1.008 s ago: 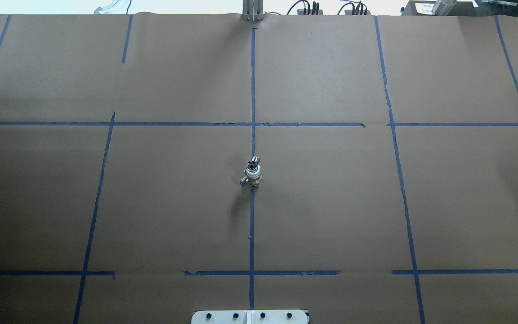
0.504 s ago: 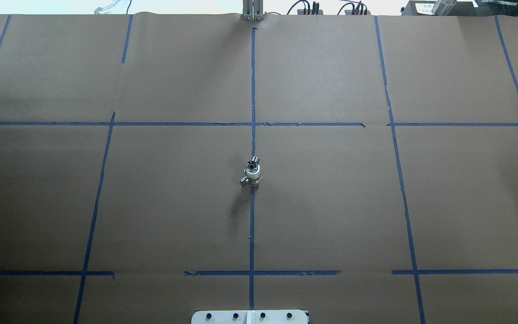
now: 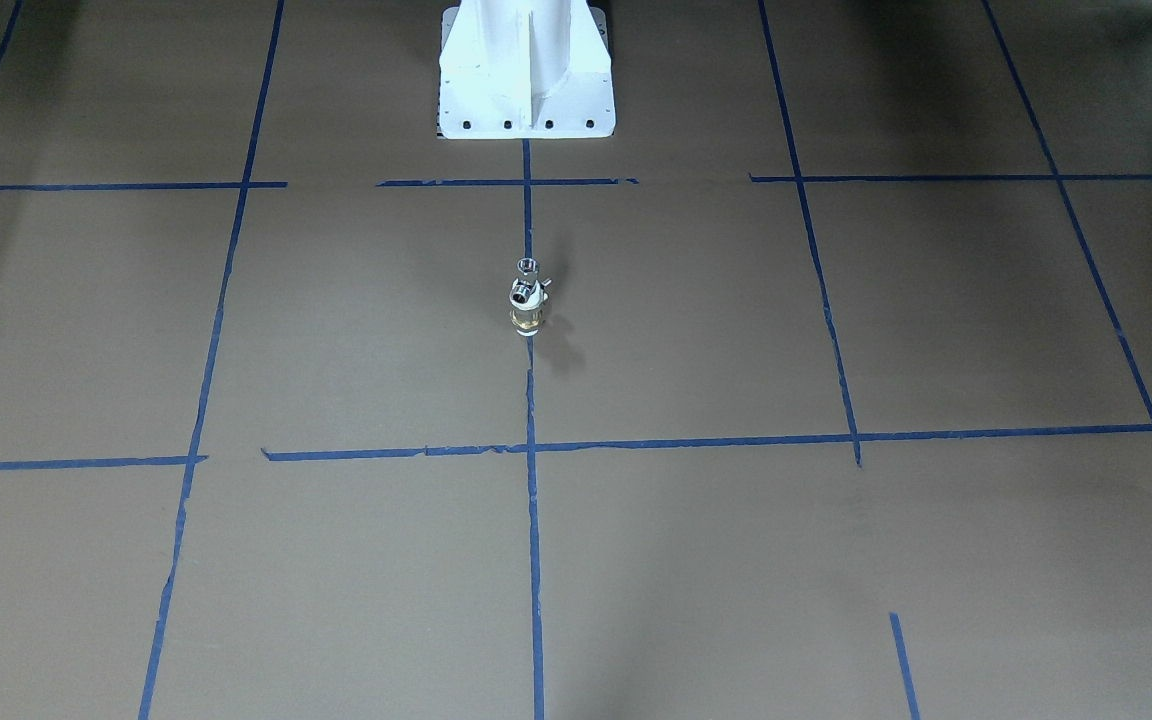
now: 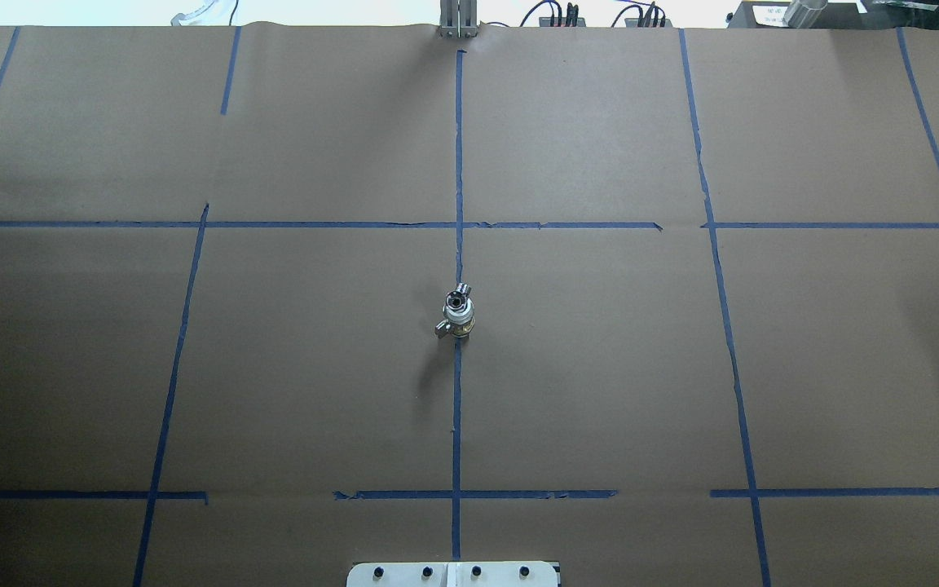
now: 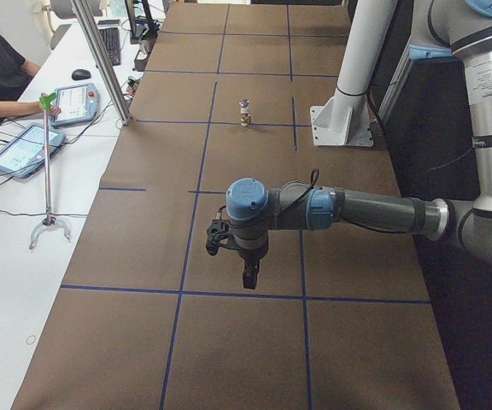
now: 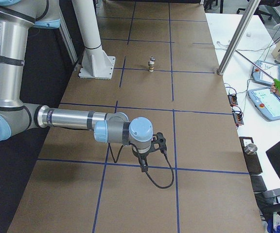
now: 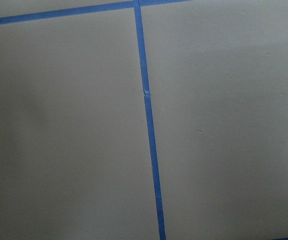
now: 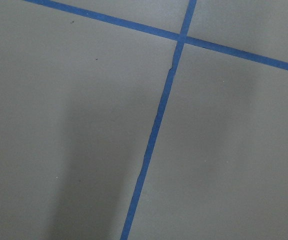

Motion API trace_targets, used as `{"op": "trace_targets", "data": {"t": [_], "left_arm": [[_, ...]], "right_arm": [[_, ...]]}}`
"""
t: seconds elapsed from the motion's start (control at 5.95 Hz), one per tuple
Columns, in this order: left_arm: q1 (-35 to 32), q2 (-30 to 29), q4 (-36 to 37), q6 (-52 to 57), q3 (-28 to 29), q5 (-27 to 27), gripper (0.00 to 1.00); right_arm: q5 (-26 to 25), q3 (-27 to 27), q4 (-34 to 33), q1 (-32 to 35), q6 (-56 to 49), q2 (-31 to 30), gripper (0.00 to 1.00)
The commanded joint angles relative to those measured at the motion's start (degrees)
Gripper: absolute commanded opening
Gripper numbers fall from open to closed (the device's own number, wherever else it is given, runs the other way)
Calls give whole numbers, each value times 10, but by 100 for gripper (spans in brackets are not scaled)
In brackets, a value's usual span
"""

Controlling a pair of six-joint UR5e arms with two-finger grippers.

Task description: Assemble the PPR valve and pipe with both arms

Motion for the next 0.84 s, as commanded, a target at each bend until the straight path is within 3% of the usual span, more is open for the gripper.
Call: {"op": "trace_targets", "data": {"t": [0.0,0.67], "left_arm": [[0,-22,2,0,20,0,100],[1,-42,1,1,35,0,100]], "right_arm": [[1,17,-3,2,-1,-10,100],[-30,35,-7,2,-1,-13,100]]}}
